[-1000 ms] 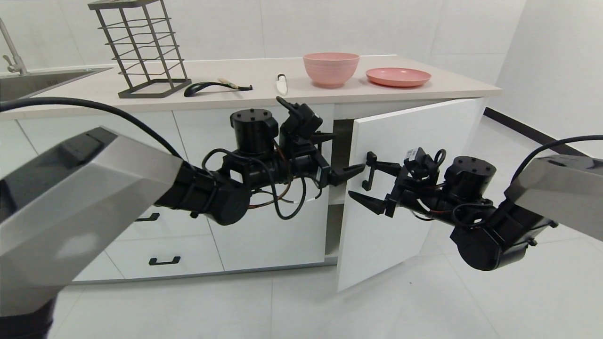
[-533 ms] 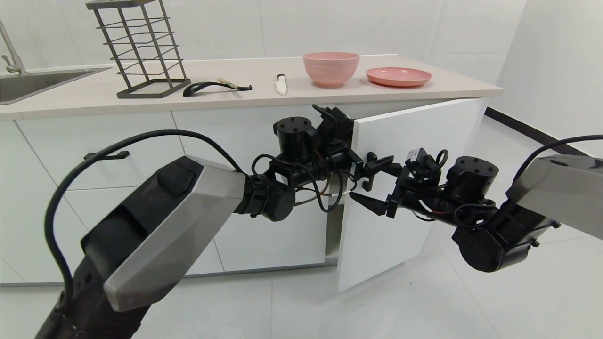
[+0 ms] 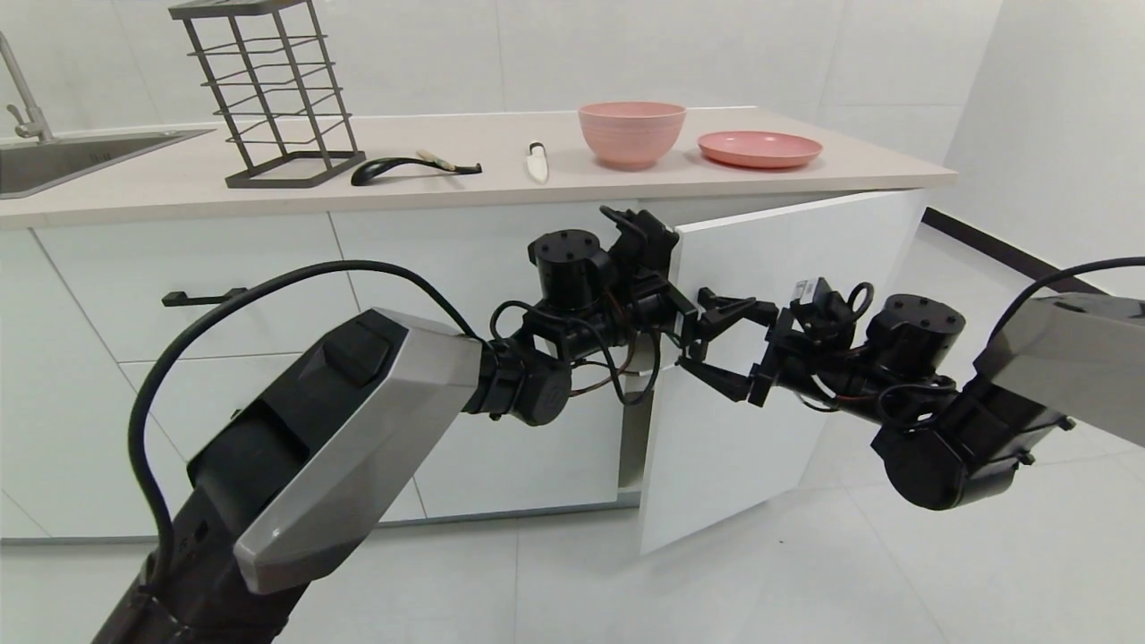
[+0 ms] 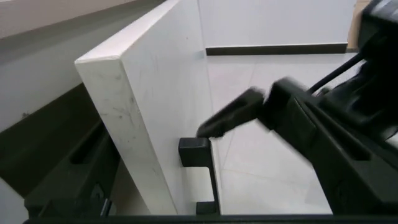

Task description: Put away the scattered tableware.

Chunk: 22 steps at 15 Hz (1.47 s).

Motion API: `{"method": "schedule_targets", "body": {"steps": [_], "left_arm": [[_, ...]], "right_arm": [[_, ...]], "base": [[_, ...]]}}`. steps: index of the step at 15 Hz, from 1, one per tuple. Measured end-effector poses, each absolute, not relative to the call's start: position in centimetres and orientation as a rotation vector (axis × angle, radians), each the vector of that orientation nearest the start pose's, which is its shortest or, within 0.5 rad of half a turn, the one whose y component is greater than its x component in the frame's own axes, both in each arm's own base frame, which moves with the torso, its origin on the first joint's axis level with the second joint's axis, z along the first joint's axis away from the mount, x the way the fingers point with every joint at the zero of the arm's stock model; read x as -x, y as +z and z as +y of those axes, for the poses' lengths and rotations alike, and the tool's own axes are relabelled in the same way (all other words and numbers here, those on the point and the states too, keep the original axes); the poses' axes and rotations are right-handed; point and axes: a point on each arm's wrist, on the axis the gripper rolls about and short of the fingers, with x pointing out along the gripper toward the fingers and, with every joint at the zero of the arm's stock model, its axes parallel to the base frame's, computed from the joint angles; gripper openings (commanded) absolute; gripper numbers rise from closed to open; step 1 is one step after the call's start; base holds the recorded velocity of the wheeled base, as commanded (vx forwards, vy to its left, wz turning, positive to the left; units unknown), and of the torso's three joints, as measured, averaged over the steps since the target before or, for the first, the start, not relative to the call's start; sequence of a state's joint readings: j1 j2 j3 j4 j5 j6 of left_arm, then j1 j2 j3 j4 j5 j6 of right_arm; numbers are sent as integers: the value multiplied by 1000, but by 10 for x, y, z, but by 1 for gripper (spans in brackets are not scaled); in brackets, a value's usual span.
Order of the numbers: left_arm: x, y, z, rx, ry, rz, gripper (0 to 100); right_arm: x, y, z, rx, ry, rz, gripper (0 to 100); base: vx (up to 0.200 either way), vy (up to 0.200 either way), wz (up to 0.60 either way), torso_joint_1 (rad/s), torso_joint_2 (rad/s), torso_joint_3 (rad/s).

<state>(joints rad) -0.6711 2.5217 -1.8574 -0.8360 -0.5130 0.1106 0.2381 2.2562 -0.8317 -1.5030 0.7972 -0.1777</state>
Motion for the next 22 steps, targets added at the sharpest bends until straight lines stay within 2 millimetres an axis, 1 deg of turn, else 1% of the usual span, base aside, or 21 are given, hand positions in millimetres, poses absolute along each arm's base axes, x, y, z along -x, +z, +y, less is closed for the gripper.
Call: {"method": "schedule_targets", "body": {"steps": [5,8,9,11,13,15,17,18,20,22], "left_arm": [[-405,146,-337,-82,-1169,-247,100],[-403,146,-338,-81,-1170,-246,100],[-402,146,-339,-81,-1171,-246,100],[-402,146,-339,-81,-1170,-241,100],[-399,142,-341,-81,-1157,-226,100],[-394,137,-344,-83,-1150,-201,100],[-389,130,-349,-84,-1139,-172,100],[-386,125,-351,-86,-1140,-155,100],[-383,120,-352,-89,-1143,-141,100],[-377,116,-355,-94,-1152,-147,100]], "right_arm": [[-373,63,94,165,983,-98,100],[-359,50,89,146,978,-21,100],[-349,48,87,138,976,9,100],[-318,54,82,127,961,62,100],[-279,72,74,127,939,79,100],[-237,94,60,144,909,58,100],[-197,109,44,173,864,25,100],[-184,119,37,196,830,-24,100],[-168,138,27,235,773,-121,100],[-155,149,23,257,747,-185,100]], "base": [[0,0,0,0,0,0],[0,0,0,0,0,0],[0,0,0,0,0,0],[0,0,0,0,0,0],[0,0,0,0,0,0],[0,0,0,0,0,0],[0,0,0,0,0,0],[0,0,0,0,0,0],[0,0,0,0,0,0],[0,0,0,0,0,0]]}}
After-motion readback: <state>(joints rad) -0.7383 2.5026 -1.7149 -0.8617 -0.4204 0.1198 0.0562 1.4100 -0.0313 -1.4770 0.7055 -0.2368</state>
